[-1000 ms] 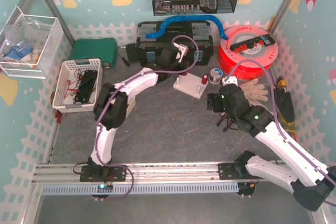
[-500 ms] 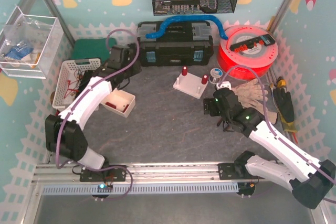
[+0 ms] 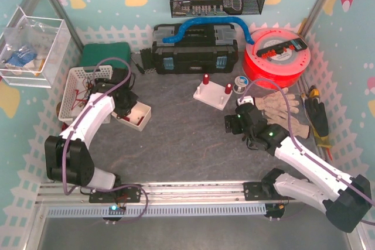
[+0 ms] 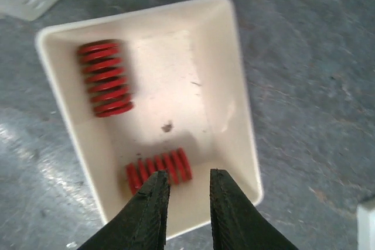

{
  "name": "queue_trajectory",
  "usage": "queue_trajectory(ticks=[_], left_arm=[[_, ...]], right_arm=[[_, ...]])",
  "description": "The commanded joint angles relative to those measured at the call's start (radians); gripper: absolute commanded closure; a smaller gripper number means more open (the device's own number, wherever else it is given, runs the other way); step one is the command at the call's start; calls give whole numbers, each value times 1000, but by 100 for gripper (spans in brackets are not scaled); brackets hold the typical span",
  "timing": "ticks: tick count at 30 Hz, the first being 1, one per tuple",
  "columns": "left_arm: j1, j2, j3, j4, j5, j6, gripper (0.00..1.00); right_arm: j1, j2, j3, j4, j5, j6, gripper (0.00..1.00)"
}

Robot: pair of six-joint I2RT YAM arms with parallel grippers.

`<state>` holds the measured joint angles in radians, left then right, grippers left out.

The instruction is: Install the large spring

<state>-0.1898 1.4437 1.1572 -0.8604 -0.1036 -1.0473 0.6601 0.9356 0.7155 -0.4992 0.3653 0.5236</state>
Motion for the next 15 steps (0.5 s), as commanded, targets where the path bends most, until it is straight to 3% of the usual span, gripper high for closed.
queue_trajectory(ticks=[1,5,11,15], left_arm=[[18,37,32,-144,-47,-123,75],[21,46,45,-218,-68,-181,75],[21,30,-4,-215,-59,-218,63],[21,56,-68,-113,-44,-113,60]], right_arm=[[-9,-32,-33,39,9,-45,2],[-17,-62,-40,39,18,-74,2],[-34,-68,-37,42,21,-106,2],[-39,-63,-29,42,19,-107,2]])
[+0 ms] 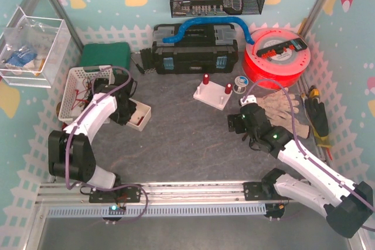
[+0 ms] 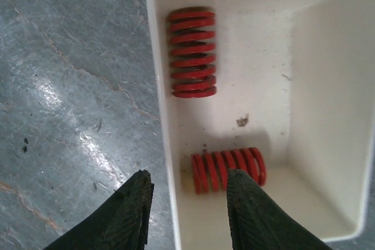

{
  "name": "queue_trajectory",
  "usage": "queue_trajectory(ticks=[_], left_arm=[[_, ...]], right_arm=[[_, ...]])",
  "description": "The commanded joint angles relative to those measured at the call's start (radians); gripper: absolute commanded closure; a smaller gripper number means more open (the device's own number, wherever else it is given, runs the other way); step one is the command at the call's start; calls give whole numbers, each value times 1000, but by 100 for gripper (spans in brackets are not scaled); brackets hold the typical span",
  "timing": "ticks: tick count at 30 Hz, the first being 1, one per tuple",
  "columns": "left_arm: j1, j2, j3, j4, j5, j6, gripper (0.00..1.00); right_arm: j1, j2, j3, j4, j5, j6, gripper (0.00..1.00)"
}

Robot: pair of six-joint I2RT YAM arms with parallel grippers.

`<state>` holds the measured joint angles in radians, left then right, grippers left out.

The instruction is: Install the large spring

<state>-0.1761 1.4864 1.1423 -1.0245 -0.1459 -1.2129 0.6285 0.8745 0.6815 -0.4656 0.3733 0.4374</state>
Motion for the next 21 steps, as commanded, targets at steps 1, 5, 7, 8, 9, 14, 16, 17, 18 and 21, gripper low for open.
queue_trajectory(ticks=[1,5,7,8,9,14,16,17,18,21], left_arm=[[7,20,-62,60,-1,64,61],[8,16,-94,117,-17,111,62],[9,12,-108,152,-7,143,64],[9,13,-114,157,-6,154,65],[9,17,-120,159,-5,162,67],[9,22,-141,184,-5,230,83],[9,20,-134,202,-13,267,87],[9,20,-128,204,-22,280,88],[10,20,-124,203,-32,295,89],[14,20,-111,209,-44,342,94]], right_arm=[[-9,-2,5,8,10,-19,2],[-12,-11,3,8,3,12,2],[-13,-14,3,8,-2,28,2],[-13,-15,4,7,-5,33,2],[-13,-17,6,7,-6,39,2],[-14,-29,-4,3,-2,77,2],[-14,-33,-7,0,-6,94,2],[-14,-36,-9,-1,-5,101,1],[-15,-39,-11,-2,-5,105,2],[-15,-47,-19,-6,7,114,2]])
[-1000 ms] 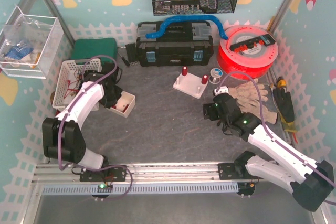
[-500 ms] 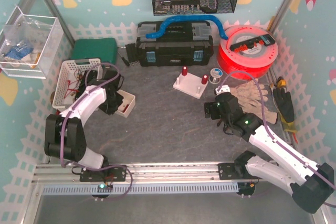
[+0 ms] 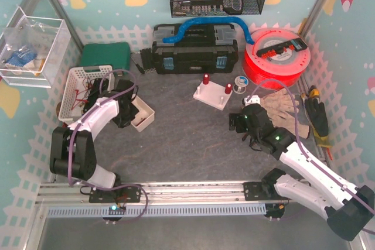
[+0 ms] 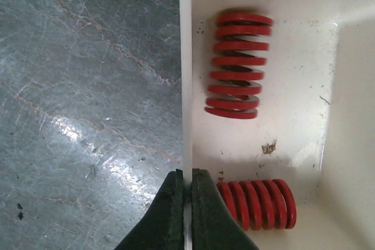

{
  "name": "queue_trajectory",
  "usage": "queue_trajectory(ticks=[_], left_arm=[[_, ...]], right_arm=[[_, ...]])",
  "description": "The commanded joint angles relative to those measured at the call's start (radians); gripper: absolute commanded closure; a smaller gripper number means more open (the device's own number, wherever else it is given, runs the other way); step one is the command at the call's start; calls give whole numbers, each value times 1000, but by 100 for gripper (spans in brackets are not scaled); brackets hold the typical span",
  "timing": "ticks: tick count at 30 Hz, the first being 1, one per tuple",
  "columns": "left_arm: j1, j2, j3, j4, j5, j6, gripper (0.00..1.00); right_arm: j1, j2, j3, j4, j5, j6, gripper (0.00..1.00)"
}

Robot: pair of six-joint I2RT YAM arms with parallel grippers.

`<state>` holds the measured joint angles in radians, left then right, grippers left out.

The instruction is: Install the large spring

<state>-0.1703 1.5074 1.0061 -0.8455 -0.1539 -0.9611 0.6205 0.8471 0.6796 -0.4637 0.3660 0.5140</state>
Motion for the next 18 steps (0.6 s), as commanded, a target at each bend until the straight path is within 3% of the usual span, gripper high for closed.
queue_trajectory(ticks=[1,9,11,15,18], left_arm=[[10,1,26,34,-35,111,96],[26,36,49,36,-46,184,96],[29,43,65,29,-62,198,91],[32,46,117,-5,-116,197,68],[35,50,174,-34,-119,188,64]], right_arm=[[-7,-21,-18,-10,19,41,2],[-6,-17,-18,-12,27,55,2],[-7,-13,-15,-12,27,50,1],[-8,-8,-5,-12,24,35,2],[-9,-7,5,-12,24,22,2]])
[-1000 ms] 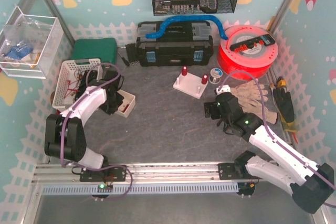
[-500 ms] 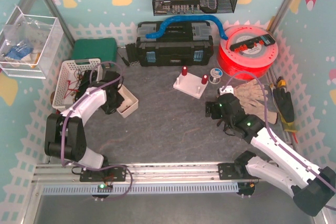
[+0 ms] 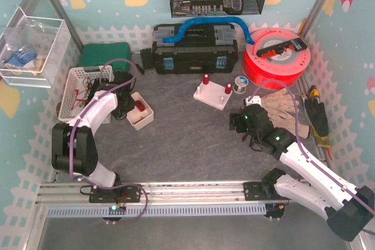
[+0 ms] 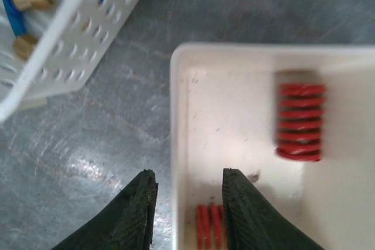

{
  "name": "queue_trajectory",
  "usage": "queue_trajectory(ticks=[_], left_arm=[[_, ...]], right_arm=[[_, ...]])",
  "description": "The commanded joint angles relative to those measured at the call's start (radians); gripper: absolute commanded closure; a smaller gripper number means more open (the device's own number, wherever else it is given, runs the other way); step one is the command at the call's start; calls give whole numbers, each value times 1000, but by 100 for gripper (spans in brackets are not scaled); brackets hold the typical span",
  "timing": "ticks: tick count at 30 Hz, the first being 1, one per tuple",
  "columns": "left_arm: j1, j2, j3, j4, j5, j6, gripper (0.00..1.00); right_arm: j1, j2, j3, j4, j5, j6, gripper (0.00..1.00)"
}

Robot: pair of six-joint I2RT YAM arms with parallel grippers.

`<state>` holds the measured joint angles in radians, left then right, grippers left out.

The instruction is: Install the large spring

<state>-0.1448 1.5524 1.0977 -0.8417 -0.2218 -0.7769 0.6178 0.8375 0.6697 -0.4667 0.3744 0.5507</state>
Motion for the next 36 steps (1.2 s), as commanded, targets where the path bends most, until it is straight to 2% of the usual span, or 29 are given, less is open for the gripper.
queue_trajectory(ticks=[1,7,12,26,36], left_arm=[[10,6,110,-43,-47,-2,64],[10,26,158,9,62,8,74],[10,38,90,186,222,65,78],[8,164,-31,417,212,97,73],[8,238,-38,454,209,129,70]], right_arm=[[-7,4,19,-9,16,-18,2],[-7,32,44,-7,24,-26,2],[-8,53,73,-6,29,-29,2],[-7,45,125,-27,78,-38,2],[-7,57,173,-73,94,-16,2]])
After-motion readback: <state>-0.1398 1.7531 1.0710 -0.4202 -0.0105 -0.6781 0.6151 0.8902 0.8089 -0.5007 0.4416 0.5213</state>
